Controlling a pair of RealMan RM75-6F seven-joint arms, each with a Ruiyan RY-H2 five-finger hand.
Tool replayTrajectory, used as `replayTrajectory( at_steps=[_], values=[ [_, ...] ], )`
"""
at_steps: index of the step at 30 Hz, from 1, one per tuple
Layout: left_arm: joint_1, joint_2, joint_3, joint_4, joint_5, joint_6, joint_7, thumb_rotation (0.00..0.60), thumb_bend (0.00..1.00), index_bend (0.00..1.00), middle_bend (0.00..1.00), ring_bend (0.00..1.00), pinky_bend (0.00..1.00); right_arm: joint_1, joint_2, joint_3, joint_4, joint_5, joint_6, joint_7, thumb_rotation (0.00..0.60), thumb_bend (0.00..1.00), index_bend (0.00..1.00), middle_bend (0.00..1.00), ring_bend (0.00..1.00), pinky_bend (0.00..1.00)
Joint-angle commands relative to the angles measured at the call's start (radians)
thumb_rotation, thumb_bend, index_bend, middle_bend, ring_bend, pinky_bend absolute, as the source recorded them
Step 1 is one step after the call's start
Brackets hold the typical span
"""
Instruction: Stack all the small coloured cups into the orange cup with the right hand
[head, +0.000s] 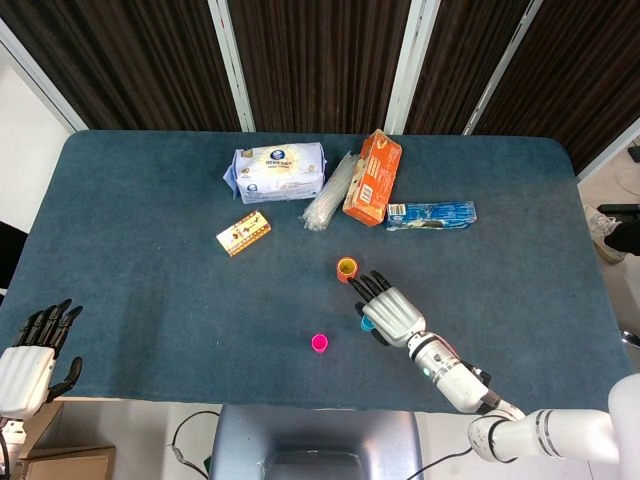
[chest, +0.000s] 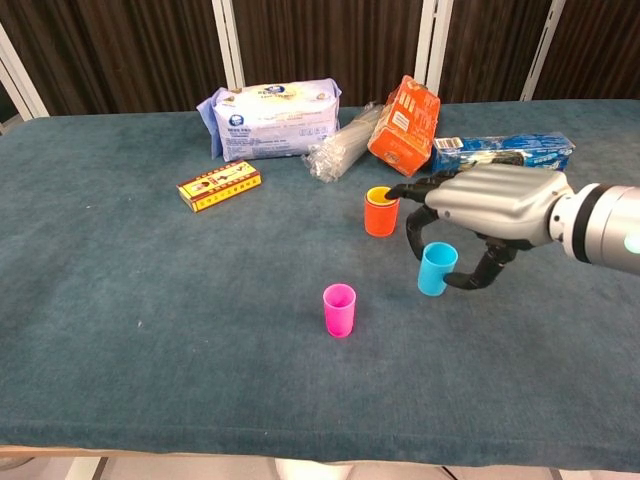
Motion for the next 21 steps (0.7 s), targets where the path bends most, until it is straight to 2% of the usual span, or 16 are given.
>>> replayTrajectory(
  at_steps=[1,6,10,14,21],
  values=[
    [0.000,-0.001,0.000,0.000,0.000,0.000,0.002,0.600,0.47,0.00,0.00,0.01,0.10,-0.008,0.010,0.072,-0.015,-0.006,0.053,0.055,0.600,0.47,0.66,0.07,0.00,0.00],
    [-0.005,-0.007,-0.003,0.001,-0.007,-0.010,0.011,0.600,0.47,0.00,0.00,0.01,0.10,0.059,-0.055,0.214,0.065,0.078,0.070,0.036,0.600,0.47,0.65,0.07,0.00,0.00],
    [-0.008,-0.009,-0.003,0.003,-0.007,-0.014,0.015,0.600,0.47,0.00,0.00,0.01,0.10,0.119,-0.123,0.275,0.151,0.200,0.041,-0.024,0.600,0.47,0.65,0.07,0.00,0.00],
    [-0.008,-0.006,-0.003,0.003,-0.009,-0.015,0.009,0.600,0.47,0.00,0.00,0.01,0.10,0.149,-0.166,0.276,0.209,0.267,0.026,-0.075,0.600,0.47,0.65,0.07,0.00,0.00],
    [-0.002,0.001,-0.004,0.003,-0.007,-0.002,-0.004,0.600,0.47,0.00,0.00,0.01,0.10,0.167,-0.213,0.254,0.276,0.304,0.005,-0.096,0.600,0.47,0.65,0.07,0.00,0.00]
  ],
)
